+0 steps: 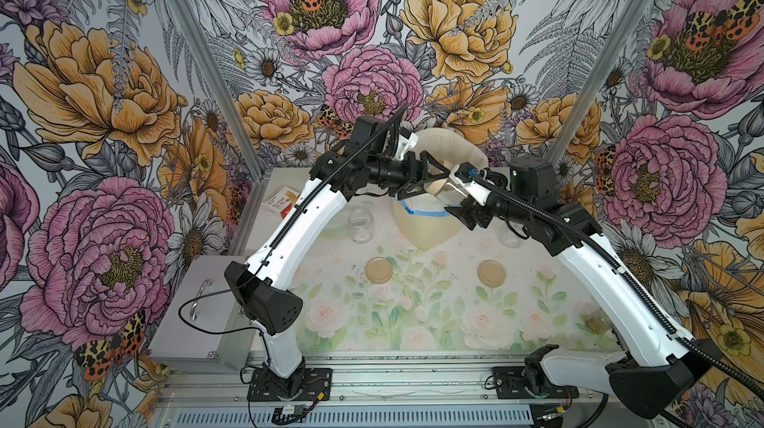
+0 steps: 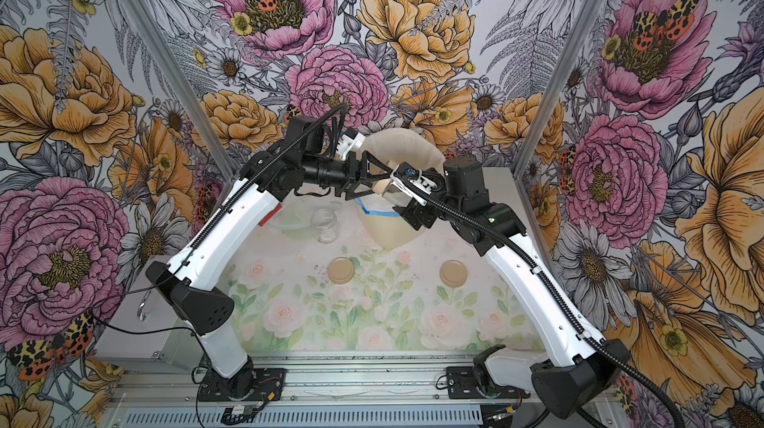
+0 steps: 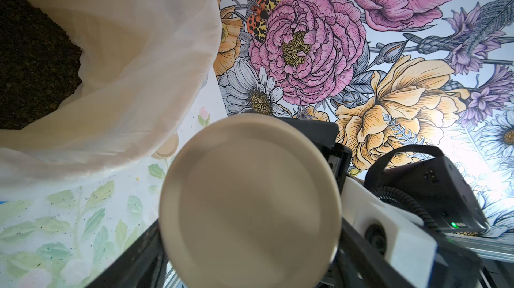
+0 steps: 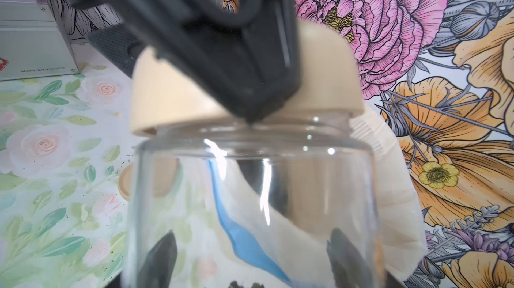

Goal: Empty moldy tea leaves from jars
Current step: Unscrew the lid from the jar.

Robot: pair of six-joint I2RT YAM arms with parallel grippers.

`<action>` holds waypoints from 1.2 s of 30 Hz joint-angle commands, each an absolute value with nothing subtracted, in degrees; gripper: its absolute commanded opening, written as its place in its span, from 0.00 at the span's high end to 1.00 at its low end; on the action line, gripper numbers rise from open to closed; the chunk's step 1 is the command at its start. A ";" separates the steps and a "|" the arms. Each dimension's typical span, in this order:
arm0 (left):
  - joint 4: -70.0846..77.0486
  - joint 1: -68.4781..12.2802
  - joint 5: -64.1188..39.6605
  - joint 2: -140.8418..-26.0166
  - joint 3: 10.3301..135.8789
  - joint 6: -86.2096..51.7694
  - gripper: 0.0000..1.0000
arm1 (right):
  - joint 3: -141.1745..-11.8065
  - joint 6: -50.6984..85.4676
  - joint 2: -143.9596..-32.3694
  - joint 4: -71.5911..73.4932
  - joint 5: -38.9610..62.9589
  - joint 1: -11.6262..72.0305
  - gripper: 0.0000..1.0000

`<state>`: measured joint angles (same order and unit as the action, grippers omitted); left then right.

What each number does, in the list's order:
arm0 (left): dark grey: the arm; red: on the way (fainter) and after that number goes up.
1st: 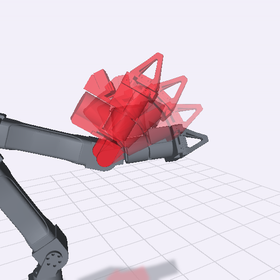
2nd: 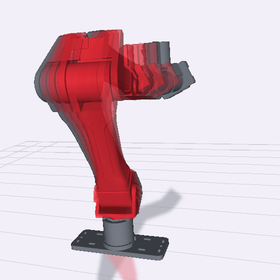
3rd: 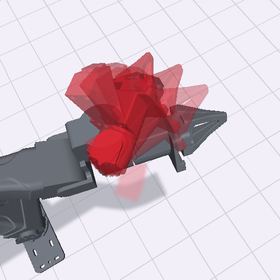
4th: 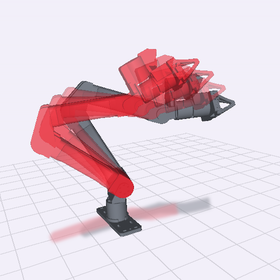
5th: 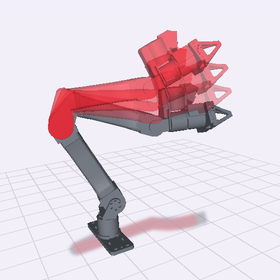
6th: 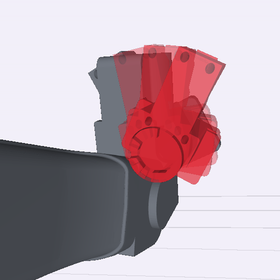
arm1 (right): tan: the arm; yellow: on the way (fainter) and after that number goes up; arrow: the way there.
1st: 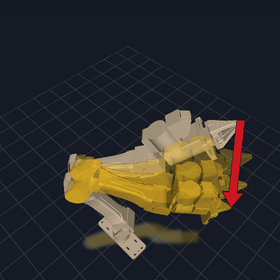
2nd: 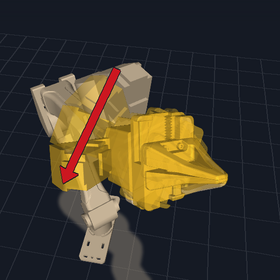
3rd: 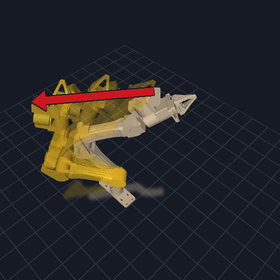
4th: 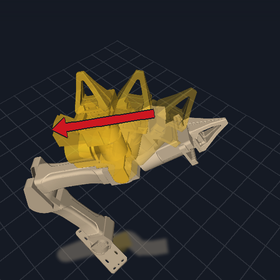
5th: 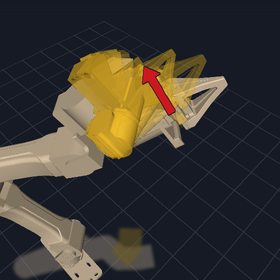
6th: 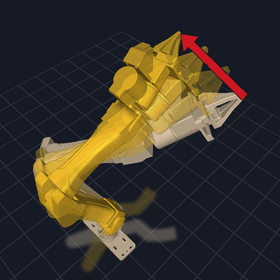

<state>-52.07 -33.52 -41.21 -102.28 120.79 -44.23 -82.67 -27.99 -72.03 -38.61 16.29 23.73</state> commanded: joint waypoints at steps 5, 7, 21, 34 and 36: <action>-54.38 -32.99 -39.76 -101.78 121.94 -45.04 0.24 | -83.24 -27.08 -69.14 -28.67 15.82 23.76 0.50; -54.40 -32.38 -39.92 -101.84 122.58 -45.26 0.24 | -83.23 -27.12 -69.08 -28.71 15.74 23.80 0.50; -54.33 -30.14 -40.96 -101.50 124.59 -46.49 0.25 | -83.23 -27.43 -69.63 -26.72 15.86 23.91 0.50; -54.64 -17.05 -26.41 -86.93 107.82 -37.46 0.23 | -83.54 -26.75 -69.79 -26.70 16.17 23.92 0.51; -55.26 -13.18 -23.87 -82.83 99.82 -34.50 0.24 | -83.76 -26.48 -69.82 -26.67 16.31 23.95 0.51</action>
<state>-53.76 -17.12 -30.46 -87.29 107.02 -40.18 -82.11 -27.90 -71.22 -31.79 15.22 23.81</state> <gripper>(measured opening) 0.835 0.868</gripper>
